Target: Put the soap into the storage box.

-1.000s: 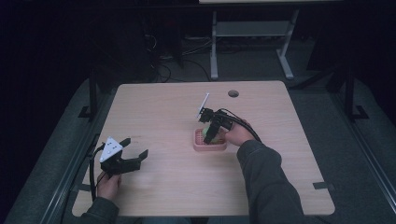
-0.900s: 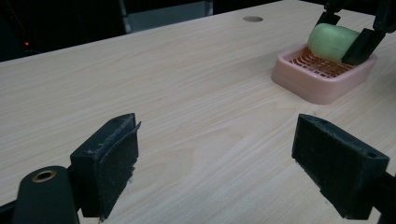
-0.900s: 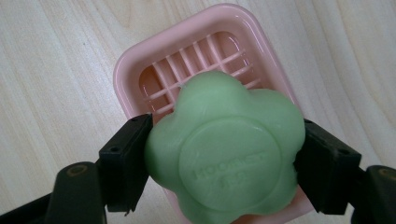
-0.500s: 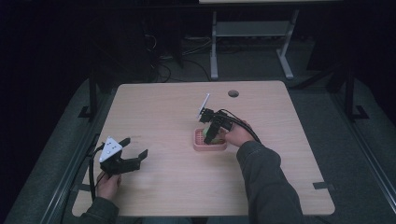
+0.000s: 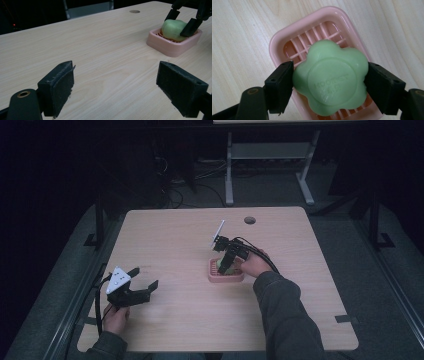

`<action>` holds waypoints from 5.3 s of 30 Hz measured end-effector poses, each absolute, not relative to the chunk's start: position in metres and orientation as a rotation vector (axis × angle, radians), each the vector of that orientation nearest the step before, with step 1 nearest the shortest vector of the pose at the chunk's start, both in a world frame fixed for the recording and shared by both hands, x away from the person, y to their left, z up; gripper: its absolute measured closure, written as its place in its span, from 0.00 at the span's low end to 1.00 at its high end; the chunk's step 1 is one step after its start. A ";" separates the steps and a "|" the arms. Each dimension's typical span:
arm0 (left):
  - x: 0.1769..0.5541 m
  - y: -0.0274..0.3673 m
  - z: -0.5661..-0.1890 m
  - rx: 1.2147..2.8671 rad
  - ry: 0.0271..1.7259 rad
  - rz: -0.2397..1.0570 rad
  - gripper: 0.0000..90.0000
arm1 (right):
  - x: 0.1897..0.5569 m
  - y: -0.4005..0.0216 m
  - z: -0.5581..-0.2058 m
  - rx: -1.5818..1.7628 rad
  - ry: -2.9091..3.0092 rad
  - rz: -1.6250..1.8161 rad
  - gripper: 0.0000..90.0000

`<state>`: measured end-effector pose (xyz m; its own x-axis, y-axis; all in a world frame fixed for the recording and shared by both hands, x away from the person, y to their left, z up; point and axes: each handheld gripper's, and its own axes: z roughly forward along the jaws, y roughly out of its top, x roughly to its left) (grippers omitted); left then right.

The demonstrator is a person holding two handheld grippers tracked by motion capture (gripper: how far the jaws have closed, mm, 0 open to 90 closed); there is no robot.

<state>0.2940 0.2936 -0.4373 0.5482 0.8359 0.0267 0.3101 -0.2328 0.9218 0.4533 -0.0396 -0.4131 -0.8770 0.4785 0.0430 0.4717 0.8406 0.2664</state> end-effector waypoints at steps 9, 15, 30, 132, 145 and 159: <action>0.294 0.293 -0.437 1.795 0.947 0.663 0.16 | 0.452 -0.044 -0.407 0.792 2.984 0.458 0.28; 0.294 0.293 -0.438 1.792 0.948 0.660 0.16 | 0.449 -0.049 -0.402 0.804 2.983 0.492 0.28; 0.293 0.292 -0.439 1.800 0.945 0.660 0.16 | 0.441 -0.066 -0.391 0.823 2.946 0.562 0.28; 0.293 0.289 -0.441 1.820 0.942 0.653 0.16 | 0.380 -0.164 -0.403 1.004 2.877 0.648 0.28; 0.293 0.289 -0.441 1.824 0.944 0.650 0.16 | 0.369 -0.176 -0.409 1.030 2.869 0.659 0.28; 0.293 0.289 -0.441 1.833 0.946 0.649 0.16 | 0.356 -0.194 -0.413 1.055 2.846 0.686 0.28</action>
